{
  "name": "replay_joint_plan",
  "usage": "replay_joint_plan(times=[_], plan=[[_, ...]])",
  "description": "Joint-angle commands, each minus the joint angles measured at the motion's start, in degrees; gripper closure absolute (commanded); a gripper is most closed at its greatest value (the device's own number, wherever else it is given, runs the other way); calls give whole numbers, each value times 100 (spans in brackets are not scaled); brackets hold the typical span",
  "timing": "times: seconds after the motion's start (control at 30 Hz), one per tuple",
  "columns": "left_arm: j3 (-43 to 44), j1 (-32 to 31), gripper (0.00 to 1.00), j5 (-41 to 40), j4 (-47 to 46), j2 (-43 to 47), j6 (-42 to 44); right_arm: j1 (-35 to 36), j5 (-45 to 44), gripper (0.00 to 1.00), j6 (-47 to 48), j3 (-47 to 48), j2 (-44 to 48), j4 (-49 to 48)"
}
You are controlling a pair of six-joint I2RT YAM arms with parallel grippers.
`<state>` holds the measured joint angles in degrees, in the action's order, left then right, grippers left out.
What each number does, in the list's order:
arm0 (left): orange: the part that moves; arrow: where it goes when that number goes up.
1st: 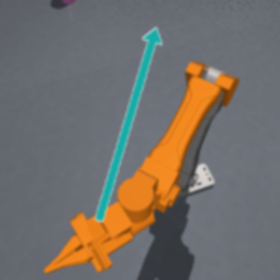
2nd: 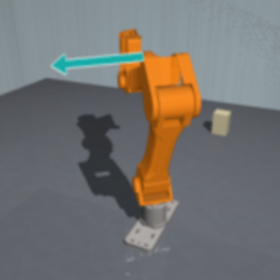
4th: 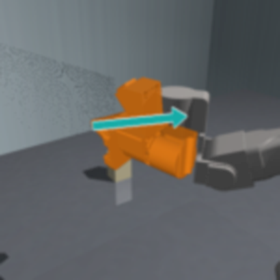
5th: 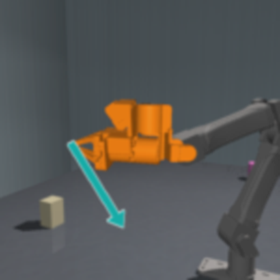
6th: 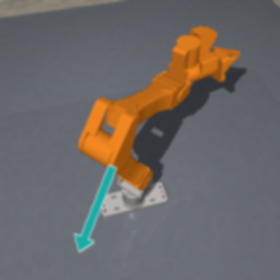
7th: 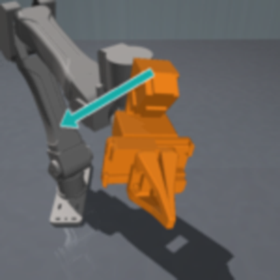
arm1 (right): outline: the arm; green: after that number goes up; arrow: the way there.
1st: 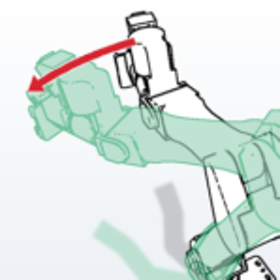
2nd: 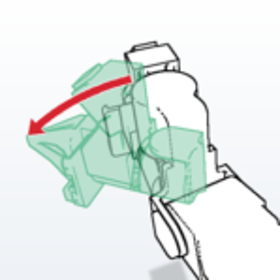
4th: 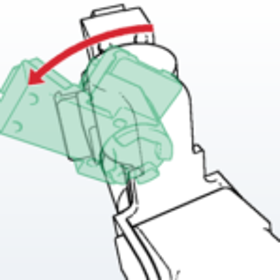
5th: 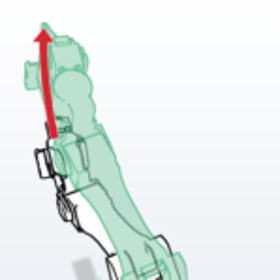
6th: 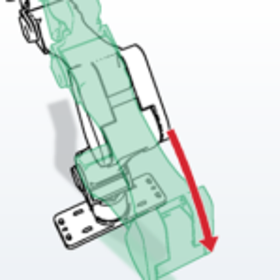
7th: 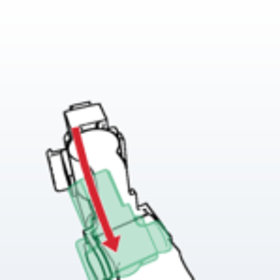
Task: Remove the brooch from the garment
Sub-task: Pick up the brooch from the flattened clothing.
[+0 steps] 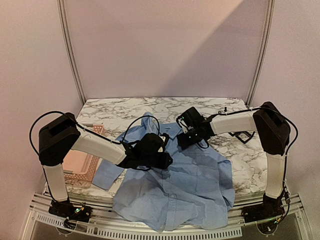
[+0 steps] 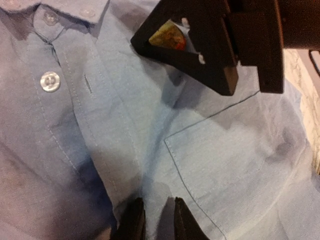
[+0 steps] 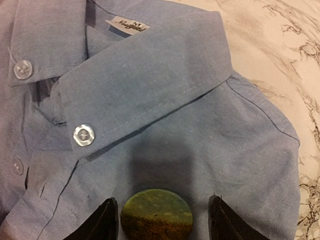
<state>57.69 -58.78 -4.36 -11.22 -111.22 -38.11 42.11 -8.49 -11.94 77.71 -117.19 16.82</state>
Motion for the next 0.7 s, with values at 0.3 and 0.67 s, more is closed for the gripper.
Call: replay_joint_plan(times=[0.3, 0.67], plan=[[-126, -125, 82, -31, 489, 170, 40, 62, 59, 40, -231, 7, 426, 212], [-131, -126, 83, -24, 507, 180, 27, 61, 176, 44, -250, 6, 132, 160]])
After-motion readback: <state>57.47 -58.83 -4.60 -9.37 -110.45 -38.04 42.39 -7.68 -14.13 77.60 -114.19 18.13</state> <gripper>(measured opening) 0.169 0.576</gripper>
